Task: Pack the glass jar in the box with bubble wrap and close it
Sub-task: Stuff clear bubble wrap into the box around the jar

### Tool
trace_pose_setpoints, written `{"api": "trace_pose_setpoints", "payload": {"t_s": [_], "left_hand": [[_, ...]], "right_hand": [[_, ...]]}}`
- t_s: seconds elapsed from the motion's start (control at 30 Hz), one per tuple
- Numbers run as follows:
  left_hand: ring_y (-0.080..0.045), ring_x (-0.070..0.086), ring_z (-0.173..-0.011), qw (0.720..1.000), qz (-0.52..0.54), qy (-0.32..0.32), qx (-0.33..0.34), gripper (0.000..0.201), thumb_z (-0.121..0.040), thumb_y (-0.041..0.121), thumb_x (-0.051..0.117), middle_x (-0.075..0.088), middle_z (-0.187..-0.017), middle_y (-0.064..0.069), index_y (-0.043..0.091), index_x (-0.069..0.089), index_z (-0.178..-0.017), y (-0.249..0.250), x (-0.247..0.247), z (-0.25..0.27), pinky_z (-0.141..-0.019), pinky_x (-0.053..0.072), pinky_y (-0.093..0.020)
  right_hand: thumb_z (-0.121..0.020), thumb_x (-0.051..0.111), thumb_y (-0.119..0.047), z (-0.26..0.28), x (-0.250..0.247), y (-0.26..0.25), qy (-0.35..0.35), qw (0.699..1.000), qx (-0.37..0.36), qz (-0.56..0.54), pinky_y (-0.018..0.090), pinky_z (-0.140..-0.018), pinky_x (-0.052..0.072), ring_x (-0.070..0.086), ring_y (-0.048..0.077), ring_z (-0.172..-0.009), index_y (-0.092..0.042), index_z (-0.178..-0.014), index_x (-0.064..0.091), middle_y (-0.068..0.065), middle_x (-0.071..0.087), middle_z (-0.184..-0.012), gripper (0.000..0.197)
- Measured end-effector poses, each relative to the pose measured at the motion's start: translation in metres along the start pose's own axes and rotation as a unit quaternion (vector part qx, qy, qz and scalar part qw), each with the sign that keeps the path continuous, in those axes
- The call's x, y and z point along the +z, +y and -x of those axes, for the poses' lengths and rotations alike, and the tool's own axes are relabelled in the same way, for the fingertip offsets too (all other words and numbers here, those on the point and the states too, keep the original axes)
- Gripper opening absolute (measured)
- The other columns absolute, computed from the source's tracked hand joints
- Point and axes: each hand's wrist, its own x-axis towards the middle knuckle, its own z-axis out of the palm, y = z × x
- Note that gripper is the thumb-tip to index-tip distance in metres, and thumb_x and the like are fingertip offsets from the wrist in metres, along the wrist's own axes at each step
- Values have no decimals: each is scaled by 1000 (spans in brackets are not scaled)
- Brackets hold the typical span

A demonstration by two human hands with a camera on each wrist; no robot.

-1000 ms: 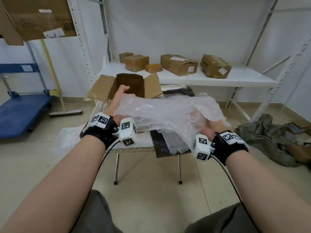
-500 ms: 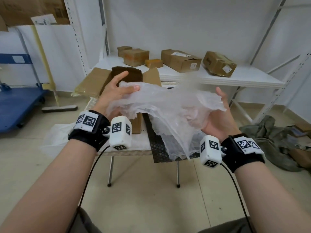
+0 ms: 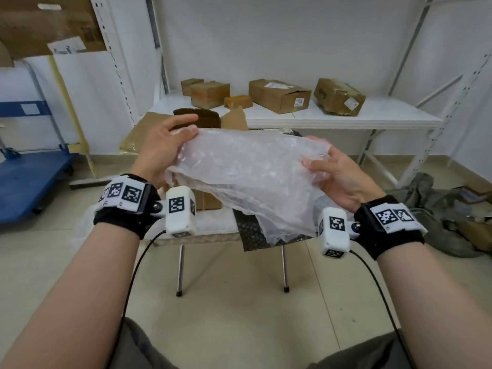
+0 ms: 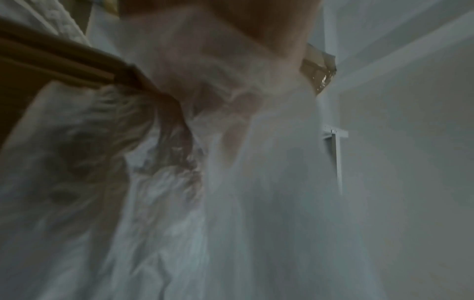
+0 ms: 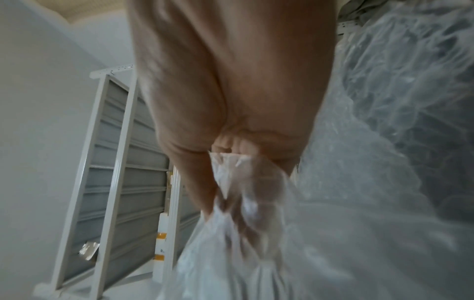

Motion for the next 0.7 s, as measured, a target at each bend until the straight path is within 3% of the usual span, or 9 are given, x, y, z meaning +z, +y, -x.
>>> {"api": "trace_pose_setpoints", "payload": {"t_s": [0.07,0.13,0.23,0.3,0.37,0.43,0.53,0.6,0.7], "left_hand": [[-19,67,-109,999,53,-10,3,29,-97,30,57,68,-121,1,32,64,-125,4,2,1,-79,58,-27],[-25,63,-117,979,191,-64,-23,43,-98,46,49,66,-127,-4,25,56,-134,7,4,3,-89,56,-36],[-33,57,-126,897,406,-149,-92,89,-84,73,48,55,-140,-14,13,33,-148,7,4,9,-98,52,-46],[-38,52,-129,853,487,-154,-107,107,-75,75,57,45,-147,-19,8,22,-152,6,10,14,-104,46,-50],[-41,51,-129,838,514,-140,-122,114,-71,72,64,41,-149,-24,3,21,-150,5,19,18,-109,40,-51],[-38,52,-129,852,484,-143,-141,108,-73,64,68,46,-145,-25,0,24,-149,2,38,21,-112,38,-47],[-29,52,-130,891,417,-130,-123,92,-79,45,75,51,-142,-18,7,30,-150,-1,49,22,-113,37,-42],[-30,53,-130,914,358,-156,-107,78,-83,39,73,55,-139,-18,7,39,-145,-6,49,20,-112,38,-43],[-37,52,-128,936,318,-108,-110,62,-84,11,72,57,-134,-22,1,46,-139,-11,45,15,-111,39,-46]], "right_hand": [[-85,59,14,1,4,3,10,1000,-6,7,21,-49,53,66,9,-68,-13,-139,49,5,69,-92,61],[-85,59,14,2,7,2,38,999,-23,-15,19,-49,53,65,8,-65,-13,-139,50,2,69,-84,61],[-88,52,16,0,6,-1,81,988,-64,-116,13,-40,44,61,7,-58,-10,-139,46,6,67,-94,58],[-89,51,15,0,5,-2,98,975,-96,-176,13,-42,45,63,12,-72,-10,-138,45,12,64,-111,56],[-89,51,15,-4,11,3,97,968,-110,-202,12,-43,45,65,10,-74,-11,-136,46,13,63,-116,53],[-88,52,15,-4,17,9,88,972,-113,-184,15,-48,50,66,12,-78,-6,-139,42,18,60,-125,56],[-84,59,16,-7,24,19,68,984,-98,-131,30,-72,61,66,24,-98,-5,-143,38,21,61,-125,66],[-82,60,18,-6,27,22,59,988,-85,-116,27,-65,59,66,26,-99,-8,-138,41,17,62,-121,65],[-79,64,18,-5,31,24,67,994,-49,-64,28,-69,58,69,24,-93,-12,-132,47,12,66,-114,63]]}}
